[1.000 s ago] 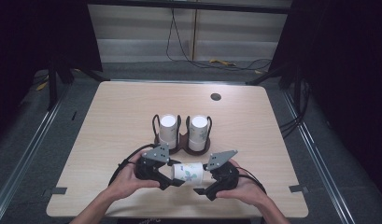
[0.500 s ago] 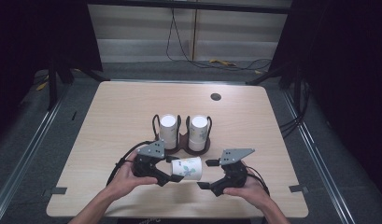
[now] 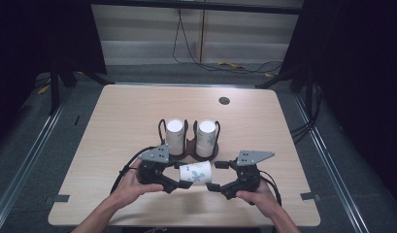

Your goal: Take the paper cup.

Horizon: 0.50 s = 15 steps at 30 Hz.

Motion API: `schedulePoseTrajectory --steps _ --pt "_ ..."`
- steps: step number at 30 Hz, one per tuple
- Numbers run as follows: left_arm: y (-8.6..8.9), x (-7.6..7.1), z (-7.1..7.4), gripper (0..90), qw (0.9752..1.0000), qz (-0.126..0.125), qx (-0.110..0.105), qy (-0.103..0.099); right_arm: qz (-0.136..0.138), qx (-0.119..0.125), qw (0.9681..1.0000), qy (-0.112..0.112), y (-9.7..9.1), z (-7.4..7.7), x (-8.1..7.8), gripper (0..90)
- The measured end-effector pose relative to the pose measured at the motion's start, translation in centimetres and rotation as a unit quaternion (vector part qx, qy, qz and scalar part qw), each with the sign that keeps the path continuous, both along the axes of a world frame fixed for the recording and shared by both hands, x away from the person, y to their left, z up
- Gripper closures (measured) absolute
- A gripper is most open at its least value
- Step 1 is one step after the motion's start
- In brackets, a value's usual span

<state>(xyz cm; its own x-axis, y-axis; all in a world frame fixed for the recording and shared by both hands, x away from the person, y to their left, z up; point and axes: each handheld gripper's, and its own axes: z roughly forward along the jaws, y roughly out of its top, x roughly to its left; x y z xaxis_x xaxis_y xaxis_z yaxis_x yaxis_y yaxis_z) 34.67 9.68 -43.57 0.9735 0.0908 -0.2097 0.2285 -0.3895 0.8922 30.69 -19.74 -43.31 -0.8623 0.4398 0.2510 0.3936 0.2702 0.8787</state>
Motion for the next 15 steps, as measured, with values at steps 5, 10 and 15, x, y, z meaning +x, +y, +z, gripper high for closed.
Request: schedulePoseTrajectory --steps 5,10,15 --pt "-0.11 -0.07 0.02 35.9 1.0 -0.004 -0.006 0.002 -0.003 0.028 0.9995 -0.011 -0.13 0.37 0.02 15.2" --pt "-0.28 -0.3 0.17 36.0 0.9999 -0.002 -0.016 -0.003 -0.008 0.044 0.9988 -0.017 -0.11 0.5 0.03 14.9" --pt "-0.43 -0.38 0.08 36.0 0.9998 -0.002 -0.02 -0.001 -0.01 0.054 0.998 -0.031 0.0 0.66 0.03 15.7"
